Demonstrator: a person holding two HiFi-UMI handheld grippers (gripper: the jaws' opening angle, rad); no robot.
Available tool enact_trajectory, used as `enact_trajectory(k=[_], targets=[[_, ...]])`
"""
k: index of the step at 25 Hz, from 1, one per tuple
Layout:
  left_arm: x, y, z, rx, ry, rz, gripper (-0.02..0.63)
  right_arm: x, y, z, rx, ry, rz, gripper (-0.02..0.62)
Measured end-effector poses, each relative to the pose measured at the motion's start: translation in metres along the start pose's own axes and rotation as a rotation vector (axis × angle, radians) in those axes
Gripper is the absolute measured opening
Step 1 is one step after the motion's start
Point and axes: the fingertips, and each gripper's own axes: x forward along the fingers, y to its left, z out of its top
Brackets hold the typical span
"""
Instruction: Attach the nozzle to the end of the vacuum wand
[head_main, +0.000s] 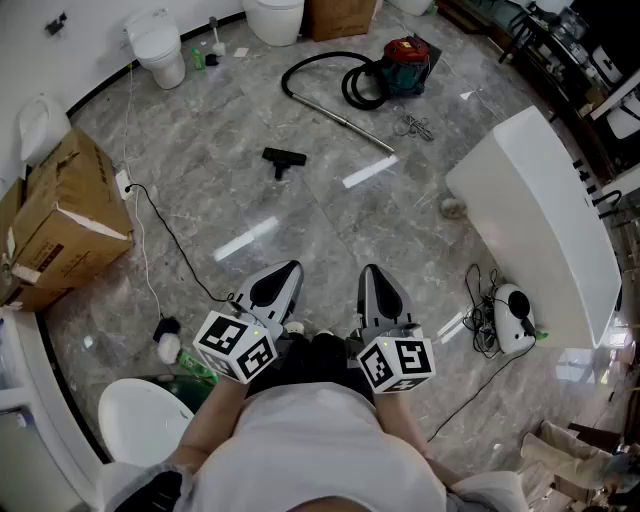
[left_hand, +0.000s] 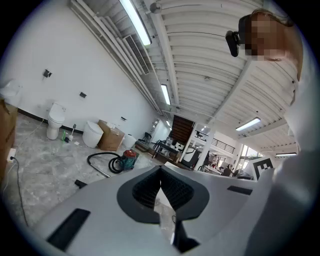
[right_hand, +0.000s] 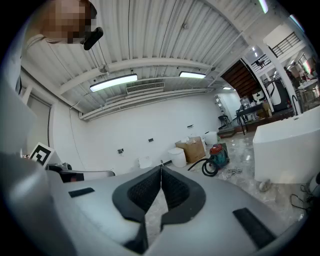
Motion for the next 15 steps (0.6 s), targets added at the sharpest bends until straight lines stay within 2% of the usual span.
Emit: enact_trajectory(k=[15], targets=[[0.0069,-0.0048,-0.0021,0.002,0.025,-0.014,0.008,-0.0039,-0.0094,0.0016,0.034,-0.004,-0.015,0.017]])
